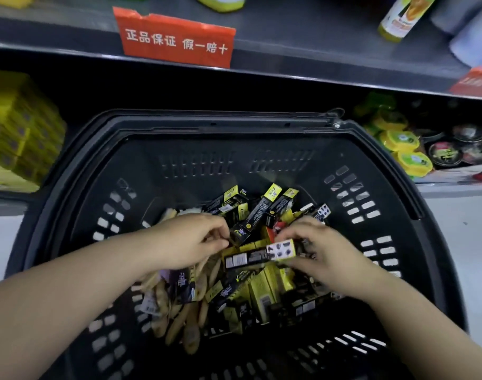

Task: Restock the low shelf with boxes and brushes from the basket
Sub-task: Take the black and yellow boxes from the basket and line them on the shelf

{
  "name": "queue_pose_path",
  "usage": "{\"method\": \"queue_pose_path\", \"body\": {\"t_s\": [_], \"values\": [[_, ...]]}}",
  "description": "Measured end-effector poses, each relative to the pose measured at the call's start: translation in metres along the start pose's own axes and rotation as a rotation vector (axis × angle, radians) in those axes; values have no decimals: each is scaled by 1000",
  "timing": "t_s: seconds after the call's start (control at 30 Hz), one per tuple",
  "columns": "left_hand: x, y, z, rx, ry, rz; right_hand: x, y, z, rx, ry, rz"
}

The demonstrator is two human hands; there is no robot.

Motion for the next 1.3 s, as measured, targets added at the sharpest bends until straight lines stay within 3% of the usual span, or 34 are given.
{"method": "queue_pose_path", "body": {"t_s": [0.07,0.23,0.37,0.53,0.67,0.73,0.87,1.03,1.17,1.3], "values": [[-6,-6,-7,-60,-32,-8,-6,-14,11,202,-13,-33],[-32,2,-50,-458,38,176,-26,-18,35,707,-12,82],[-41,6,-67,-301,28,-79,-31,-9,44,741,139,-97],[-63,22,-83,-562,-23,-126,-38,1,53,780,191,-120],[-88,37,-72,-990,-348,-212,-37,3,48,819,209,-50],[-101,38,-71,-1136,-398,-217,-34,2,44,746,205,-55],[-120,32,-62,-1206,-447,-360,-26,5,46,606,171,-58],[-132,21,-46,-1322,-481,-535,7,18,33,-179,175,-91],[-128,14,-44,-1312,-425,-569,34,53,8,-549,153,64],[-126,20,-39,-1332,-418,-547,52,98,-16,-732,115,276]]}}
Point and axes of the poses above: each hand's wrist, its own x-axis towards the middle knuckle, its own y-axis out of the palm, z = x × y, the point moved 6 cm from there along x, towards the middle knuckle, and after that the axes turned 9 degrees about y, right-handed, at the moved point
